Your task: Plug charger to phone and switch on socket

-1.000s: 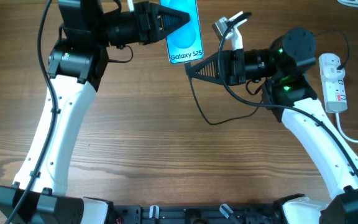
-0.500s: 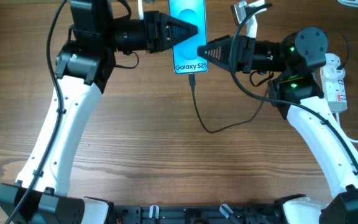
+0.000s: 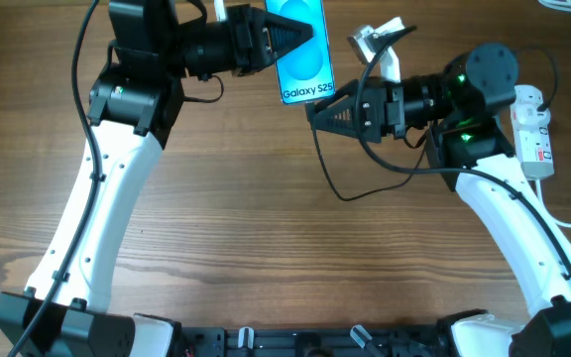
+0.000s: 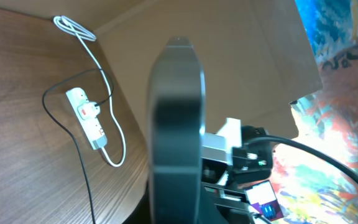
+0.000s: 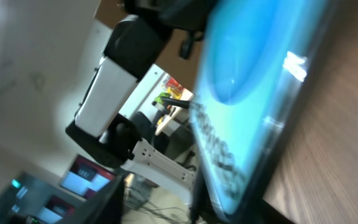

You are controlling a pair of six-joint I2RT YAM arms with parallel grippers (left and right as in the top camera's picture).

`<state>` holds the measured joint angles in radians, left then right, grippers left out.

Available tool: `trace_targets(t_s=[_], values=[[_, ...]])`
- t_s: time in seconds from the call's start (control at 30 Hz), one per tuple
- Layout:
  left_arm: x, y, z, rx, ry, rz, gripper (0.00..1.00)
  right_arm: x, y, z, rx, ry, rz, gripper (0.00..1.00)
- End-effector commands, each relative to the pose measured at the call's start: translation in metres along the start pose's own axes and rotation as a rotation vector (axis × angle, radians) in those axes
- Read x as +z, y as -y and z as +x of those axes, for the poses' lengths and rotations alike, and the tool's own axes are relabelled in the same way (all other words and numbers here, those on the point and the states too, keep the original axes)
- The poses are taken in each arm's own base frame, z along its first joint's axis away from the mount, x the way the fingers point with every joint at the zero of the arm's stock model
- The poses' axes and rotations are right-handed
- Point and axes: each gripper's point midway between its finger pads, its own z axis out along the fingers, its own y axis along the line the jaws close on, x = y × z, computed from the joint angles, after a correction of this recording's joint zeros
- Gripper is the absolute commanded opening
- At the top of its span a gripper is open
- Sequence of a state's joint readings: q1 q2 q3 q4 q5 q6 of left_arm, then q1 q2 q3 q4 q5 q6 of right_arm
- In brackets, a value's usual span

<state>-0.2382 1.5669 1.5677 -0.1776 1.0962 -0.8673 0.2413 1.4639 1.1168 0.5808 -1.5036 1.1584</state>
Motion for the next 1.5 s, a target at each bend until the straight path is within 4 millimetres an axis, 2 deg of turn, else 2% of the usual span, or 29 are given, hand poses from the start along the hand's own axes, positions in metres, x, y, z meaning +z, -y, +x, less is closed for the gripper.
trace_targets(t_s=[0.0, 0.07, 0.2, 0.3, 0.33, 0.43, 0.53, 0.8, 1.0, 1.3, 1.47], values=[[-0.004, 0.009, -0.001, -0.005, 0.006, 0.014, 0.04, 0.001, -0.001, -0.007, -0.006, 0.029, 0.014, 0.45], [-0.004, 0.009, -0.001, -0.004, 0.005, 0.015, 0.04, 0.005, 0.001, -0.007, 0.001, 0.028, 0.012, 0.37], [-0.004, 0.009, 0.000, -0.005, 0.004, 0.015, 0.04, 0.009, 0.002, -0.007, 0.004, 0.032, 0.012, 0.29], [-0.004, 0.010, 0.000, -0.004, 0.002, 0.016, 0.04, 0.009, 0.004, -0.010, 0.005, 0.047, 0.019, 0.07], [-0.004, 0.010, 0.000, -0.005, 0.002, 0.016, 0.04, 0.009, 0.004, -0.011, 0.005, 0.054, 0.022, 0.04], [-0.004, 0.011, 0.002, 0.011, -0.011, 0.025, 0.04, 0.008, 0.005, -0.014, 0.006, 0.070, 0.030, 0.04], [-0.005, 0.020, 0.015, 0.099, -0.082, 0.079, 0.04, 0.008, 0.008, -0.019, 0.018, 0.099, 0.044, 0.04], [-0.009, 0.031, 0.036, 0.183, -0.189, 0.169, 0.04, 0.007, 0.010, -0.027, 0.045, 0.148, 0.061, 0.04], [-0.009, 0.030, 0.036, 0.178, -0.189, 0.167, 0.04, 0.004, 0.015, -0.040, 0.037, 0.223, 0.091, 0.04], [-0.008, 0.019, 0.035, 0.114, -0.171, 0.119, 0.04, 0.002, 0.003, -0.052, -0.007, 0.275, 0.074, 0.04], [-0.008, 0.019, 0.035, 0.115, -0.171, 0.119, 0.04, -0.001, 0.006, -0.061, -0.002, 0.326, 0.090, 0.06]])
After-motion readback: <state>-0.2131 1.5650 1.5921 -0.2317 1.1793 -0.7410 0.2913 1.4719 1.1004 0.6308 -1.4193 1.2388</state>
